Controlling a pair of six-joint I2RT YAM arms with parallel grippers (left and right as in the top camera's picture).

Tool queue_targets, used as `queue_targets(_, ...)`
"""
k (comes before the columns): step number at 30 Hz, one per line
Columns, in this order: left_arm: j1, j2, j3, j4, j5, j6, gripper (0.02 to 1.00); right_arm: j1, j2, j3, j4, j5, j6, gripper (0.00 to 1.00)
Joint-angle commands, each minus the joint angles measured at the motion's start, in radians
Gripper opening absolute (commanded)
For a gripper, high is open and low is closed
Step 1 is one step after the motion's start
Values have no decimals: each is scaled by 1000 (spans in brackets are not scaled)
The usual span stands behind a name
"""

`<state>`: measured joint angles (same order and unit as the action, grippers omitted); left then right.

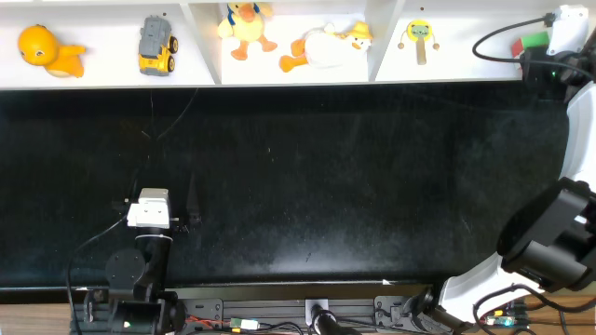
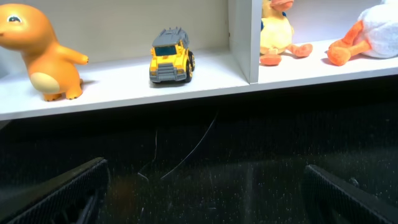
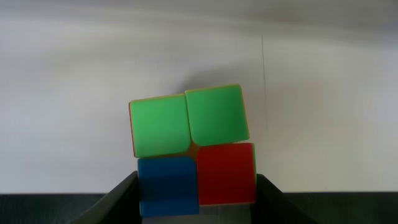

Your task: Store Toys

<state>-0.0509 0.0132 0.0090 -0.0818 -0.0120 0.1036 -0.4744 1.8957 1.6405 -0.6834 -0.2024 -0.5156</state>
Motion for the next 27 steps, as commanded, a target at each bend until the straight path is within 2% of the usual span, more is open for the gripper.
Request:
queue_targets(1,0,-10,-1,-3,-5,-4,998,15,40,51,14,-14,30,281)
queue_targets(8,0,-10,-1,-3,-5,-4,998,24,93,85,16,-35,92,286)
queue_targets(9,0,-10,-1,-3,-5,-4,998,24,95,85,15,-45,97,354)
queue_targets(12,0,-10,-1,-3,-5,-4,998,26,96,86,18,-48,124,735)
queue_targets(13,0,-10,-1,-3,-5,-4,998,26,96,86,19,-48,130,895)
queue_targets(14,0,-10,-1,-3,-5,-4,998,26,96,87,18,-48,135,998)
queue_targets(27,0,-10,-1,-3,-5,-4,998,29,-8,38,-10,-44,135,993)
